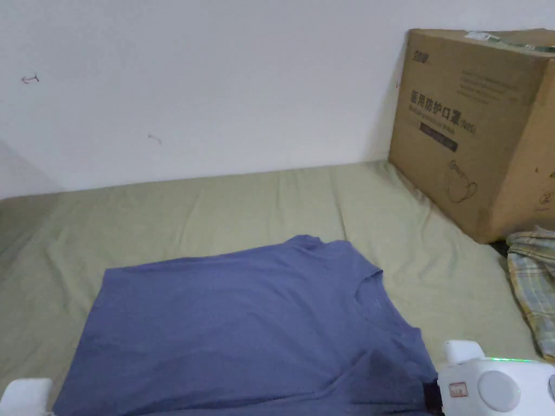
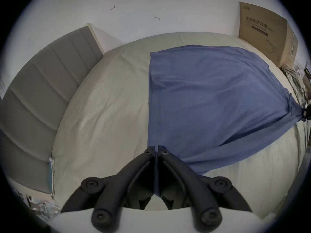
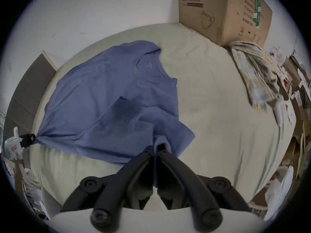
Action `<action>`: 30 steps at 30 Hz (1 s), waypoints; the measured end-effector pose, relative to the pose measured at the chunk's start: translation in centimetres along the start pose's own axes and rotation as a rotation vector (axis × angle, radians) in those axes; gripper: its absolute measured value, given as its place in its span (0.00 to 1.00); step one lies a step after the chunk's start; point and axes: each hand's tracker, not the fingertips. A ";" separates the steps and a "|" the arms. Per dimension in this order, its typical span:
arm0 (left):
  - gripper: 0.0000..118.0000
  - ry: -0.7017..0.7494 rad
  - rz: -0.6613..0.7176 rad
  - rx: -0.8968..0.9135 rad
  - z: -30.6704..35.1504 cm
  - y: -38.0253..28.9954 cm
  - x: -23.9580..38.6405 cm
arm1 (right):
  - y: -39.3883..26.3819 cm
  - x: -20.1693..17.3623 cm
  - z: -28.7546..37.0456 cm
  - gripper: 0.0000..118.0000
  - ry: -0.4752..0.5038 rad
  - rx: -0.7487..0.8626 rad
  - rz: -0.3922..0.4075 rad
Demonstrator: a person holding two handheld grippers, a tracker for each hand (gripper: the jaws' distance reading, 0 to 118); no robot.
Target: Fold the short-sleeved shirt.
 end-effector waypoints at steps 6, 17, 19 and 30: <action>0.01 0.020 -0.033 0.005 2.2 -3.3 -0.6 | -4.4 0.1 0.5 0.02 0.009 -0.027 0.007; 0.83 0.003 0.003 -0.015 2.8 -4.6 -0.1 | -4.3 0.2 1.7 0.48 -0.009 0.005 -0.018; 0.81 -0.032 0.052 0.020 3.5 -4.7 -0.4 | -4.0 0.1 2.4 0.48 0.002 0.020 -0.023; 0.56 -0.165 0.218 0.083 8.4 -8.5 0.8 | -3.8 -1.7 5.1 0.08 0.024 0.156 0.063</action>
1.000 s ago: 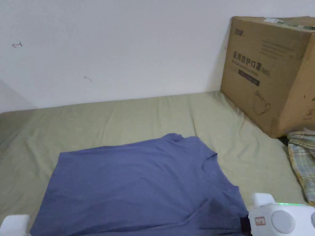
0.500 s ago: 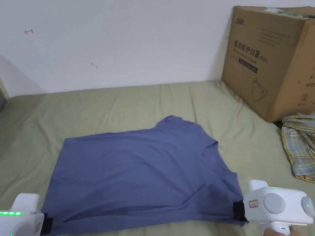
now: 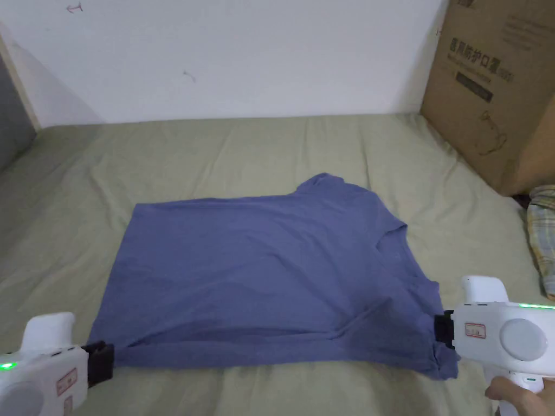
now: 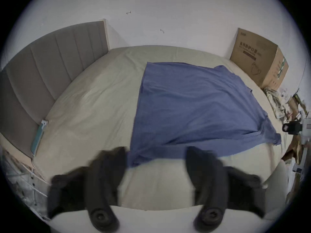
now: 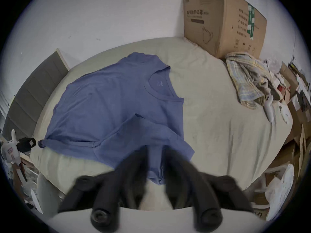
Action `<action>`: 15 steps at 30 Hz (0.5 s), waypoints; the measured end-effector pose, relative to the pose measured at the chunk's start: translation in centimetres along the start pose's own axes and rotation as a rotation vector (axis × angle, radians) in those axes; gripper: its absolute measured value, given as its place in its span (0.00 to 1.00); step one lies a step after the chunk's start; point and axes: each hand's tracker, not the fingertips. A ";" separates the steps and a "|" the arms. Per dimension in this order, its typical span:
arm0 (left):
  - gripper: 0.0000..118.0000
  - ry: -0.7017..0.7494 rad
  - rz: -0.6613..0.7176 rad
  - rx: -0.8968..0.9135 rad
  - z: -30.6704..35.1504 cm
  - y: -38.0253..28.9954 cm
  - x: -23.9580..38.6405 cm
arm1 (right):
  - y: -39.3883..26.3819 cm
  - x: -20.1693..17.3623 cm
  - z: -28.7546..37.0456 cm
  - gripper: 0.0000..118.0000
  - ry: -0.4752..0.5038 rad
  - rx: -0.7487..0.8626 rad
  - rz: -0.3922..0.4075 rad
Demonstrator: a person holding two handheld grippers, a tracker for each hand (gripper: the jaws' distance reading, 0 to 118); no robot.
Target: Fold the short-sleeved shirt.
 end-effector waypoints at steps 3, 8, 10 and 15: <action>0.00 0.002 0.000 -0.036 -0.1 -2.1 0.6 | -1.1 -0.4 0.1 0.00 0.039 0.004 -0.031; 0.00 0.009 0.007 -0.066 0.2 -3.9 0.4 | -1.5 -0.9 0.1 0.00 0.034 -0.010 0.011; 0.00 0.016 0.016 -0.068 -0.1 -3.5 -0.2 | -1.5 -1.1 0.4 0.00 0.039 -0.013 0.007; 0.90 0.042 0.019 -0.063 -1.4 -1.2 -1.9 | -1.4 -0.9 0.4 0.00 0.037 -0.015 -0.001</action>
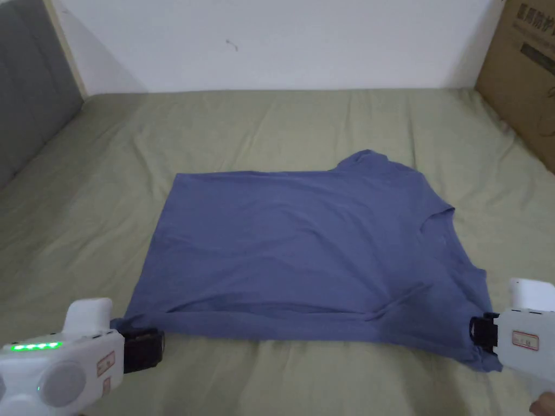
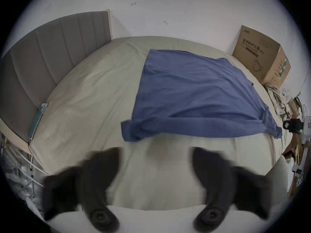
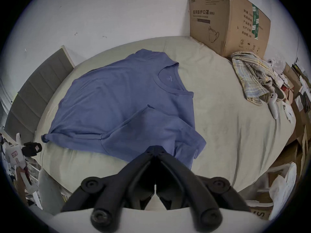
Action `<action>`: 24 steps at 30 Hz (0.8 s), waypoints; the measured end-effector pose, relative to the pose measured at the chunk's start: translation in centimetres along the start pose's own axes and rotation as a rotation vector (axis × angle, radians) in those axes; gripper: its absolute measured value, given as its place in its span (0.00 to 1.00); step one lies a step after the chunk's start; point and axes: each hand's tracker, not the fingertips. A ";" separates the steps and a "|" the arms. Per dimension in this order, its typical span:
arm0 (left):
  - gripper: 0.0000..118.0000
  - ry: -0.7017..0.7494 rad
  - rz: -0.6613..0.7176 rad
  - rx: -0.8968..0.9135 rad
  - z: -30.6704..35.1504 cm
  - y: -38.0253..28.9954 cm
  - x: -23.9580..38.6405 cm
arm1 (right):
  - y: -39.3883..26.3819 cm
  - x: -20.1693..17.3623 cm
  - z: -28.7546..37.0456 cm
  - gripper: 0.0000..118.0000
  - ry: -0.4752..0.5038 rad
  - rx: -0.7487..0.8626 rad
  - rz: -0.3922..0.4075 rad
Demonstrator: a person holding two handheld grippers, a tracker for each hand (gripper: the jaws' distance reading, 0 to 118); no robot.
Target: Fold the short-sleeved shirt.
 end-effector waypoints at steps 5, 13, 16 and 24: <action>0.85 0.012 0.048 0.016 -2.0 2.4 -1.6 | 0.2 0.8 0.0 0.00 -0.009 0.002 -0.023; 0.47 0.014 0.053 -0.088 -4.8 1.4 -1.3 | -0.2 1.3 -0.3 0.00 -0.017 -0.025 -0.045; 0.02 0.010 0.087 -0.041 -4.3 1.8 -0.9 | -0.2 1.4 -0.5 0.00 -0.021 -0.031 -0.040; 0.02 -0.018 0.053 -0.039 -3.2 3.0 0.0 | 0.3 2.0 0.6 0.00 -0.015 0.009 -0.053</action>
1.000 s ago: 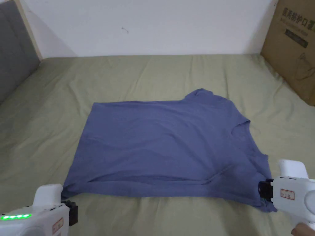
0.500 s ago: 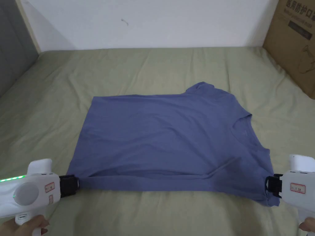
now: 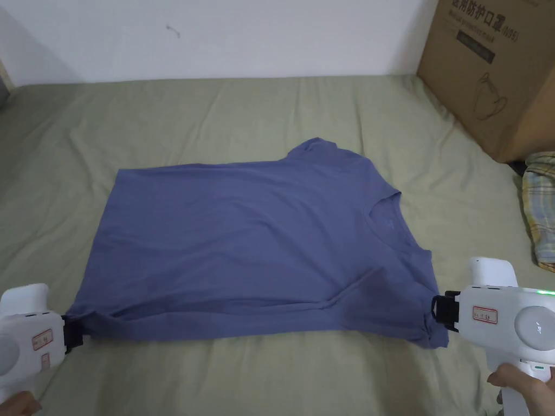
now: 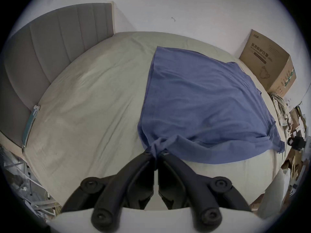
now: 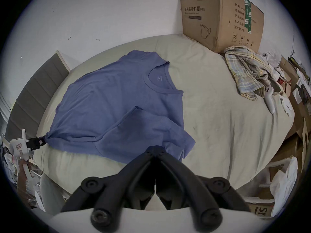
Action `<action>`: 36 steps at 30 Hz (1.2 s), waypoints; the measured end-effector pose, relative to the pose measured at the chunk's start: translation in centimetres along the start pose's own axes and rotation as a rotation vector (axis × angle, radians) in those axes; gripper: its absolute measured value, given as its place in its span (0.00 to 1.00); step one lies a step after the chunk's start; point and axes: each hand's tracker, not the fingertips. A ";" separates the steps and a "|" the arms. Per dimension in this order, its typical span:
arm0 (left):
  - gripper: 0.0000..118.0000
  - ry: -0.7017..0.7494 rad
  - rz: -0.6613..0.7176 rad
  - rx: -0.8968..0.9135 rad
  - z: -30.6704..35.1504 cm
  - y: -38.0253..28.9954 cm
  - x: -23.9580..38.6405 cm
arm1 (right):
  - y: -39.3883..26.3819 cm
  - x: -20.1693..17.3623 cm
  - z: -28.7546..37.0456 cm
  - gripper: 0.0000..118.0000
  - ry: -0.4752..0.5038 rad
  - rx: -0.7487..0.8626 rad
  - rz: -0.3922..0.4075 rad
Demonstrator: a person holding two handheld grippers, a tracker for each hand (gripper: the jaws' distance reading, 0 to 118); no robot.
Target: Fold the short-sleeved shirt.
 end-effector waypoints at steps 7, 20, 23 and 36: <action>0.02 0.011 -0.001 -0.011 0.2 -0.4 -0.5 | 0.0 1.7 -2.7 0.60 0.021 -0.075 -0.060; 0.02 0.028 -0.026 -0.012 0.3 0.2 -0.7 | -0.2 2.0 -2.7 0.00 0.009 -0.108 -0.073; 0.02 0.023 -0.009 -0.002 0.6 0.7 -1.0 | 1.6 2.5 -2.1 0.00 0.055 -0.069 -0.102; 0.02 0.045 -0.052 -0.005 -0.9 6.2 -1.1 | 11.7 2.8 -4.7 0.00 0.059 -0.008 -0.091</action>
